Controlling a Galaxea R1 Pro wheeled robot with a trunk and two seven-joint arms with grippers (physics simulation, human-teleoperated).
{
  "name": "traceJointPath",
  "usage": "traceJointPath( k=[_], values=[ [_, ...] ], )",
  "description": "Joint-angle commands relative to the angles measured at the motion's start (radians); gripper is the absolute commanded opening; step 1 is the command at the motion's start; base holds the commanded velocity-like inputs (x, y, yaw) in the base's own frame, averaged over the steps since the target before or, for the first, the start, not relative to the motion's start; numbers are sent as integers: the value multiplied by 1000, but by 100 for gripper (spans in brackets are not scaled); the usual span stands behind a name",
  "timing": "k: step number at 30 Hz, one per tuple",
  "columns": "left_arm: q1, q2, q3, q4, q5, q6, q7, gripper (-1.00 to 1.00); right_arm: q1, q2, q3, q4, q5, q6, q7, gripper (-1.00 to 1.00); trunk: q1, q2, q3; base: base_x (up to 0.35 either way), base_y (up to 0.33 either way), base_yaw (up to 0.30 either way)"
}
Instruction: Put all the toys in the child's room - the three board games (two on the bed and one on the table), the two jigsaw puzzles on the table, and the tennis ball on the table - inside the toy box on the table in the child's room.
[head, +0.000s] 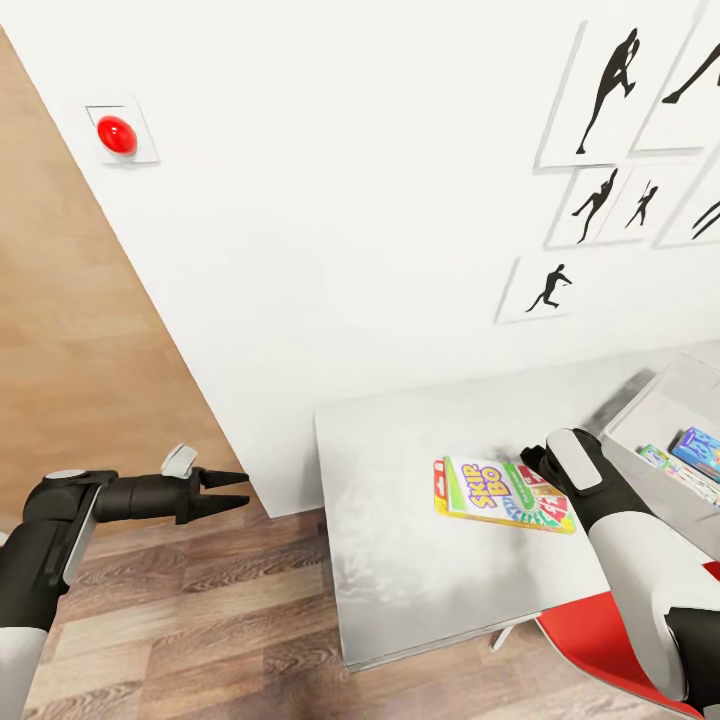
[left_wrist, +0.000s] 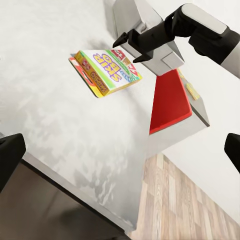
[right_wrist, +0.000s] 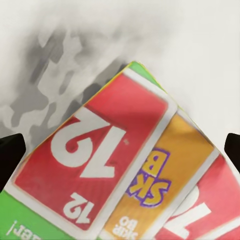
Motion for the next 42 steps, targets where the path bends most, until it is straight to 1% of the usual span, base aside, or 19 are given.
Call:
traceJointPath(
  k=[1,11,20,33,42],
  values=[
    [-1,0,0,0,-1,11,-4,100,-1,0,0,-2,-6,4,-6,100,1,-2,-2,0,1,0],
    [-1,-1,0,0,0,12,-4,100,-1,-3,0,-2,-6,4,-6,100,1,-2,-3,8,16,0],
    [-1,-3,0,-1,0,11,-4,100,-1,-3,1,-2,-3,4,-6,100,1,-2,-11,69,22,0],
    [-1,-4,0,-1,0,11,-4,100,-1,-3,1,-2,-4,5,-6,100,1,-2,-12,17,-8,0],
    [-1,-5,-1,0,-2,11,-4,100,-1,-3,1,-2,-2,4,8,100,1,-2,-16,33,-29,0]
  ],
)
